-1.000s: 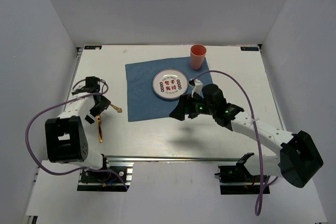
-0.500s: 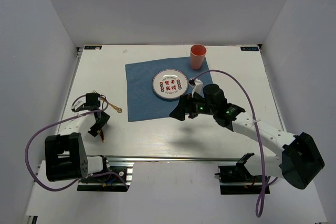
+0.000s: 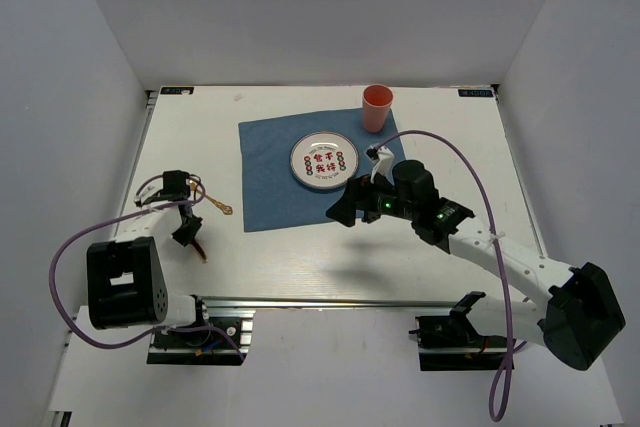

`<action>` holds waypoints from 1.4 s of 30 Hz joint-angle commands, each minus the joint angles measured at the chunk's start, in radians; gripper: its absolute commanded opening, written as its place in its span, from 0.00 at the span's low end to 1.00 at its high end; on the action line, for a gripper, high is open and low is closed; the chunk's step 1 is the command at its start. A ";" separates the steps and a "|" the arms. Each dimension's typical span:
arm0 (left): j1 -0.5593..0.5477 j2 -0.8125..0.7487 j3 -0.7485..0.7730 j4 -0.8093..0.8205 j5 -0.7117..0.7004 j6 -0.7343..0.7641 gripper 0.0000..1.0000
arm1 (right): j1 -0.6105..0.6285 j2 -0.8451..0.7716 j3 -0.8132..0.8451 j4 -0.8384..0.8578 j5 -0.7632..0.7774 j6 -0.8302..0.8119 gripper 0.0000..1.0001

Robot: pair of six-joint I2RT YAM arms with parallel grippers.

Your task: Set the dinner table for one person

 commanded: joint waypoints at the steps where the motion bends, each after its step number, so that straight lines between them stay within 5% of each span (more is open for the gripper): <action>1: 0.002 0.073 -0.041 0.011 0.080 -0.036 0.28 | 0.001 -0.033 0.013 -0.006 0.045 -0.019 0.89; 3: 0.002 0.082 -0.038 0.013 0.079 -0.034 0.24 | 0.001 -0.034 0.022 -0.013 0.051 -0.022 0.89; 7: 0.002 0.105 -0.026 0.020 0.094 -0.030 0.00 | -0.002 -0.031 0.037 -0.022 0.057 -0.034 0.89; 33: -0.016 -0.139 0.014 -0.024 0.078 0.042 0.00 | -0.002 0.022 0.045 -0.048 0.075 -0.033 0.89; 42: -0.025 -0.174 0.155 -0.035 0.187 0.151 0.00 | -0.033 0.071 0.154 -0.232 0.198 -0.042 0.89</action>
